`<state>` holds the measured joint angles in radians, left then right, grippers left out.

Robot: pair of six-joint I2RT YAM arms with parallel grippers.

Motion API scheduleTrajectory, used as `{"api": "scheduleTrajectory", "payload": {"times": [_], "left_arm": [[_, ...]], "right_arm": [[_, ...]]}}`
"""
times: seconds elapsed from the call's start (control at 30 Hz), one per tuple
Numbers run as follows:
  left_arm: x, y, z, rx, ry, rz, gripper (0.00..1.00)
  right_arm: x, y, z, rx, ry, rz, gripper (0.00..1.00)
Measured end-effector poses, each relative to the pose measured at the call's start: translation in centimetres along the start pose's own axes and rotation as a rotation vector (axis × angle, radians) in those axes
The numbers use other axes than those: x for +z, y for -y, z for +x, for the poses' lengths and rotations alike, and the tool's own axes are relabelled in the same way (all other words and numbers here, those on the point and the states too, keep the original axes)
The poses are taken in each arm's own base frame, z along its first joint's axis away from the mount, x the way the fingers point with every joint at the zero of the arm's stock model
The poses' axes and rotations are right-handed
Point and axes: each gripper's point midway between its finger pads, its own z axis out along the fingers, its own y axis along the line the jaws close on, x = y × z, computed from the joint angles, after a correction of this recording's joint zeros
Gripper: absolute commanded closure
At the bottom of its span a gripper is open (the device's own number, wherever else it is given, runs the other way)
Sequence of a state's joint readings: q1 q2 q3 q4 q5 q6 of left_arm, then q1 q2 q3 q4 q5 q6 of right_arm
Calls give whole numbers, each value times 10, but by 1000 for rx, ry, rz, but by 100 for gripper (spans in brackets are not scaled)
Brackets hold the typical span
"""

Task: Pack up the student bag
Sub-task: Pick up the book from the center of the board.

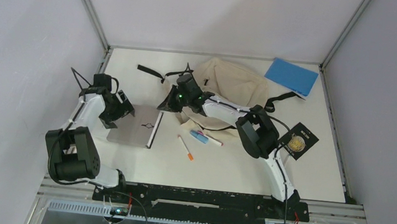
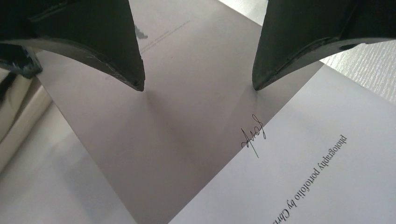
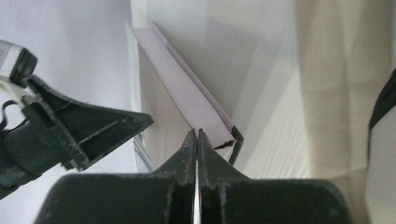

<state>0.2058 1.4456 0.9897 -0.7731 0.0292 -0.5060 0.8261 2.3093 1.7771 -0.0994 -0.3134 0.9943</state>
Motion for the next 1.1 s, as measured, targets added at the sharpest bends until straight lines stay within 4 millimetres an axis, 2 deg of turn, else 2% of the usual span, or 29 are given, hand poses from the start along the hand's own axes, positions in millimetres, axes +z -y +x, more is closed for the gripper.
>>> {"api": "scheduleTrajectory", "payload": {"times": [0.13,0.23,0.37,0.5,0.7,1.0,1.03,1.07,1.1], "left_arm": [[-13,5,-5,2,46,31,11],[-22,9,-7,-3,73,58,11],[-32,14,-7,-1,88,94,11],[-40,17,-5,2,95,120,11],[-43,20,-2,4,84,143,10],[-45,26,1,9,69,179,8],[-45,28,2,10,65,186,7],[-45,29,3,10,63,194,7],[-45,30,3,11,62,200,6]], "right_arm": [[-25,-26,-1,-14,16,-46,100],[-39,-38,-1,-17,24,-68,100],[-55,-48,-1,-19,35,-91,100],[-69,-51,-11,-20,62,-110,100],[-86,-40,-37,-36,109,-100,100],[-108,5,-98,-51,188,-16,98],[-110,9,-105,-55,196,-12,81],[-110,12,-111,-58,202,-10,58],[-111,16,-116,-62,207,-6,42]]}}
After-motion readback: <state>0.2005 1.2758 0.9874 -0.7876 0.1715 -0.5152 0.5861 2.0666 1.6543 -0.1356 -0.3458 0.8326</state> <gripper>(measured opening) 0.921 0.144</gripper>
